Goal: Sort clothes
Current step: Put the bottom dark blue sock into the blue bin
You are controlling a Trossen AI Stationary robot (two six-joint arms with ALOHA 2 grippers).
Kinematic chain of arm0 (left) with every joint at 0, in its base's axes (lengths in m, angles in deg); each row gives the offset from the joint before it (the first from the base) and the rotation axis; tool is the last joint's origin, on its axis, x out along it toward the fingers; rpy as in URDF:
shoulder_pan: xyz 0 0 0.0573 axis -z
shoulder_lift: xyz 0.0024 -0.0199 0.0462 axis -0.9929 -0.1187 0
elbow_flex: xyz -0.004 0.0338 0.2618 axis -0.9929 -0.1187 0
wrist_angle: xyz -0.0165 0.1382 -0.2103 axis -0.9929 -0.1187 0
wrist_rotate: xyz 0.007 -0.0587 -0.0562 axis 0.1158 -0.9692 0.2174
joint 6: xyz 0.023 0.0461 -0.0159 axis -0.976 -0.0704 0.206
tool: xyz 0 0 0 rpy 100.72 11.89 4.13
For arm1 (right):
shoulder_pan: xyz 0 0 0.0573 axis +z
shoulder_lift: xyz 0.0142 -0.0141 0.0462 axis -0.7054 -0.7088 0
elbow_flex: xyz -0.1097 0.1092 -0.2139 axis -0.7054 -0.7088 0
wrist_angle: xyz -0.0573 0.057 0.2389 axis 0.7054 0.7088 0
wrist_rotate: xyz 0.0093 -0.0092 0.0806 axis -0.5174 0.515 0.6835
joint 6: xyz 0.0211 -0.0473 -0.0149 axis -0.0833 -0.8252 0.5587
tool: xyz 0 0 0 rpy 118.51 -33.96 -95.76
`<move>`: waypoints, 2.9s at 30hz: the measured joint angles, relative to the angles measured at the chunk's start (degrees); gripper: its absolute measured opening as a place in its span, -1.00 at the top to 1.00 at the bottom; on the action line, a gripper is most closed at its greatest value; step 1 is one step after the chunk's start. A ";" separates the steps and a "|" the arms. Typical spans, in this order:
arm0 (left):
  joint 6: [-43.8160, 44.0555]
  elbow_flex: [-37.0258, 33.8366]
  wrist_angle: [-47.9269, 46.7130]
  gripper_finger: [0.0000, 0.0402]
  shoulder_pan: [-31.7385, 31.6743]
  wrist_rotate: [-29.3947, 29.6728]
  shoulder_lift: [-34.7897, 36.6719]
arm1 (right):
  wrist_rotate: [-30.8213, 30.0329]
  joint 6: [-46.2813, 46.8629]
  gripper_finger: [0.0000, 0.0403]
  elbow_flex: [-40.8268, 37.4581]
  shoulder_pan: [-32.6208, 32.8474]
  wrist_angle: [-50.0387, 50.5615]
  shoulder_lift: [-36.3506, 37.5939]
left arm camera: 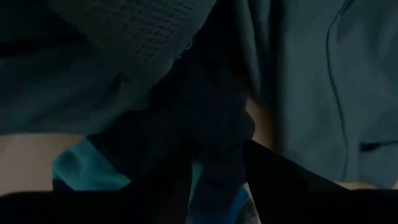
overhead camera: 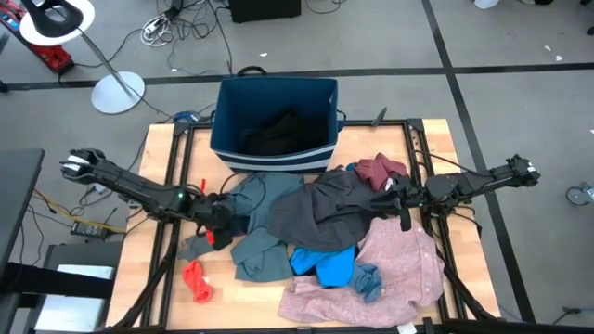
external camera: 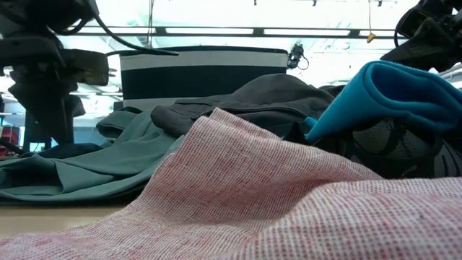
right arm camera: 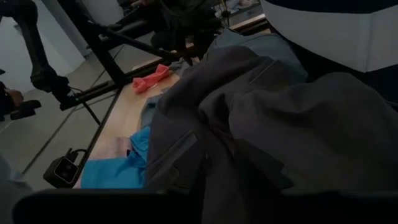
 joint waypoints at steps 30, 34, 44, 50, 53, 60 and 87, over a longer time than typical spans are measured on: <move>1.67 22.52 -13.41 0.99 -0.66 0.13 -11.73 | 0.00 0.00 0.56 0.00 0.02 -0.43 0.01; 3.23 31.48 -20.67 1.00 -0.66 2.68 -11.71 | 0.01 0.00 0.56 0.00 0.02 -0.42 -0.01; 3.42 50.27 -34.32 1.00 -0.92 11.73 -11.71 | 0.00 0.00 0.56 0.00 0.02 -0.41 -0.01; -2.61 59.10 -39.56 1.00 -4.82 14.79 -11.78 | 0.00 0.00 0.56 0.00 0.02 -0.41 0.01; -7.97 62.65 -39.71 1.00 -8.18 14.79 -11.80 | 0.02 0.00 0.56 0.00 0.02 -0.41 0.00; -20.78 69.07 -39.23 1.00 -18.45 12.95 -12.30 | 0.00 0.01 0.56 0.00 0.00 -0.41 0.00; -45.39 73.37 -17.01 0.90 -46.33 -4.40 -33.89 | 0.02 0.00 0.56 0.00 0.02 -0.43 -0.02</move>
